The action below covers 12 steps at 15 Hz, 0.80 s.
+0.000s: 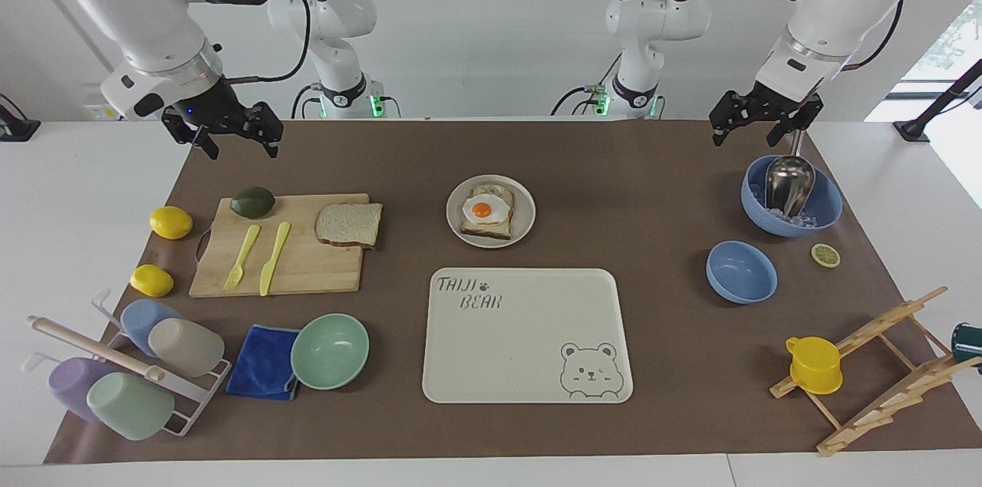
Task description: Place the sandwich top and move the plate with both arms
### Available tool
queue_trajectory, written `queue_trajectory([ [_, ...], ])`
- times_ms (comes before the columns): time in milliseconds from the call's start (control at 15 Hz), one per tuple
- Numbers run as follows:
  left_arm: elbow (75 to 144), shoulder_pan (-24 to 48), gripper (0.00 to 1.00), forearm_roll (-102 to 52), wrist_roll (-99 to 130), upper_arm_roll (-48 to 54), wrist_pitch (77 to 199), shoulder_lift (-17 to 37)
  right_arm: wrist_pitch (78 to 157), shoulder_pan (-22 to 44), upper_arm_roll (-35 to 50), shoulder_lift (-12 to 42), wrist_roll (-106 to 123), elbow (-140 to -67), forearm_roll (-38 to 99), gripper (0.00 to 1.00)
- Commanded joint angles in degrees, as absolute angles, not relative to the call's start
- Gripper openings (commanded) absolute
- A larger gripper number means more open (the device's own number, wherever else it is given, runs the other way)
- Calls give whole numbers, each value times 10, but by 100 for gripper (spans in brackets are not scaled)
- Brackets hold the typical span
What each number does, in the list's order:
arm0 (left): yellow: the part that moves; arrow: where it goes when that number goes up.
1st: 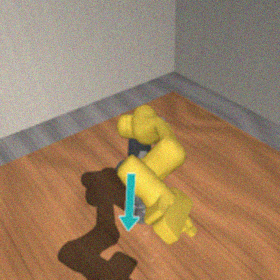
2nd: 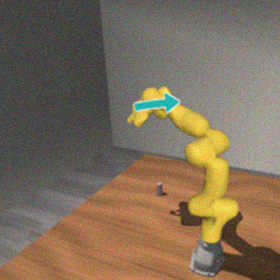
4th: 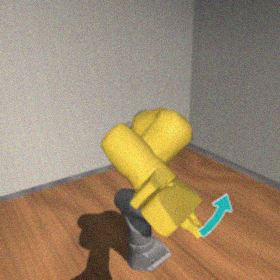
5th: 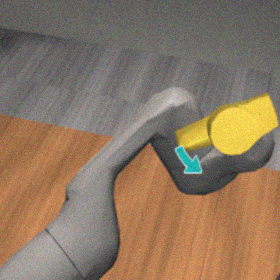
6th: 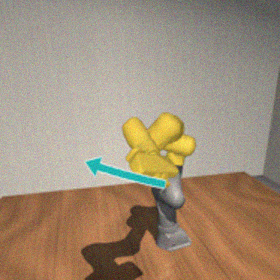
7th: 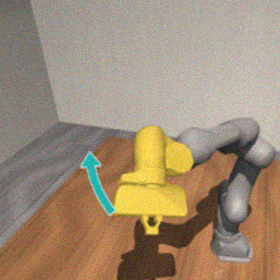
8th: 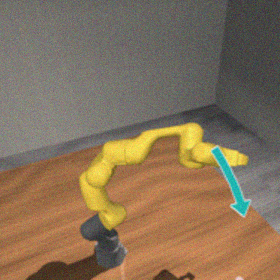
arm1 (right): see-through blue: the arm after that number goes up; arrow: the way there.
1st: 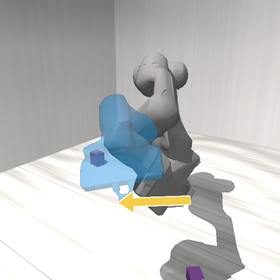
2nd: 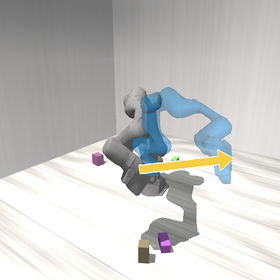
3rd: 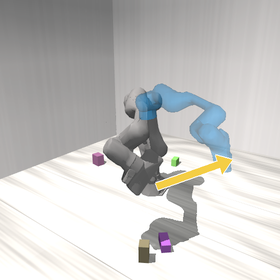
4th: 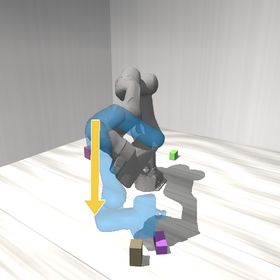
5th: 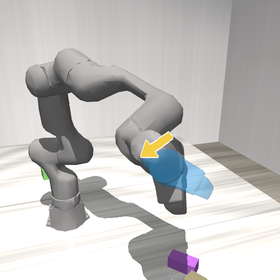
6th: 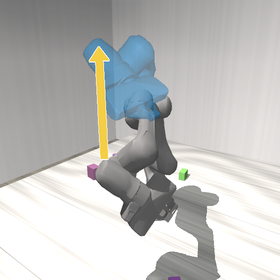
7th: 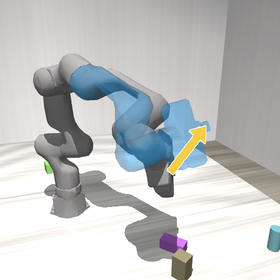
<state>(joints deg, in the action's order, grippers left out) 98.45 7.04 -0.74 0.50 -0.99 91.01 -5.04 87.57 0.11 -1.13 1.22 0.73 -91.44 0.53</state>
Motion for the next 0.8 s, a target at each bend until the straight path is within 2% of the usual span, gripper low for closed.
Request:
queue_trajectory([
  [0, 981, 66, 100, 4, 1, -8, 898, -54, 869, -2, -5, 15, -6, -905, -8, 100],
  [600, 981, 66, 100, 4, 1, -7, 898, -54, 869, -1, 2, 1, -76, -929, -2, 100],
  [733, 981, 66, 100, 4, 1, -7, 898, -54, 934, 0, 2, -5, -71, -953, -6, 100],
])
